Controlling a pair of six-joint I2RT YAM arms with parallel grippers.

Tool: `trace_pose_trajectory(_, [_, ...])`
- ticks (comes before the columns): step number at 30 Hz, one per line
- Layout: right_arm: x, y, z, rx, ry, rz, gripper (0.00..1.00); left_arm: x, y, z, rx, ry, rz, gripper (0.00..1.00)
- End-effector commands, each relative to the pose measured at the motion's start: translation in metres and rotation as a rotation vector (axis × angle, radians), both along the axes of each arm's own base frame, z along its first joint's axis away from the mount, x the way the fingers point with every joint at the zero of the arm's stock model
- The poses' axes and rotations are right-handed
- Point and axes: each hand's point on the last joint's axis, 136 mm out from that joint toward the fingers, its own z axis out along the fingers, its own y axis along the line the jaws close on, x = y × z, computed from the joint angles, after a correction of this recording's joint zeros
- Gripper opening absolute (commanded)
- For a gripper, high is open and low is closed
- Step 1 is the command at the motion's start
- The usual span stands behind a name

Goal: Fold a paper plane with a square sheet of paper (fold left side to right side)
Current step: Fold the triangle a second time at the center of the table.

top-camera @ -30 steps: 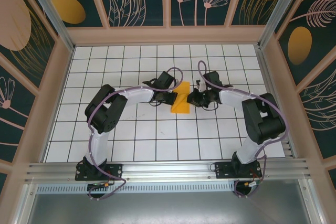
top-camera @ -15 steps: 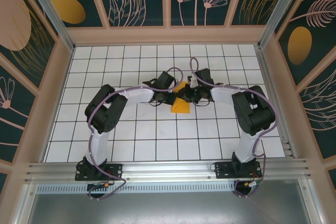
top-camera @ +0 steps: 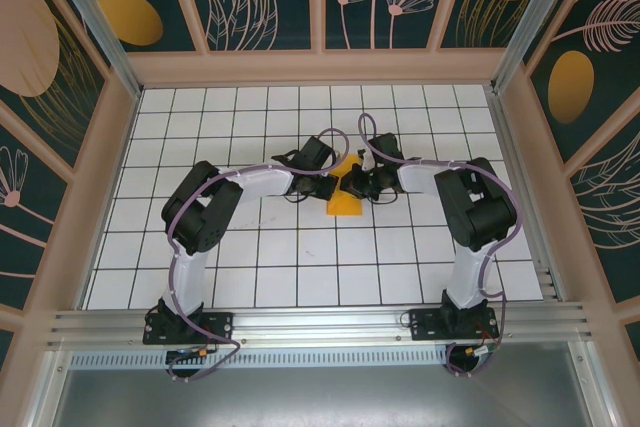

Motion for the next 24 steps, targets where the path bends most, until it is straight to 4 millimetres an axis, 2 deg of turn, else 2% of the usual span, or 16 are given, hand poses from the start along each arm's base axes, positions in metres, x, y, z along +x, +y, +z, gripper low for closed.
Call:
trace_pose_trajectory(1, [-0.001, -0.004, -0.008, -0.047, 0.005, 0.006, 0.10, -0.005, 0.022, -0.030, 0.092, 0.044, 0.048, 0.00])
trace_pose_trajectory(12, [-0.003, -0.010, -0.014, -0.087, 0.012, 0.006, 0.10, -0.001, 0.020, -0.024, 0.098, 0.033, 0.043, 0.00])
trace_pose_trajectory(24, [-0.003, -0.007, -0.010, -0.066, -0.003, 0.013, 0.11, 0.003, 0.019, 0.001, 0.110, 0.006, 0.014, 0.00])
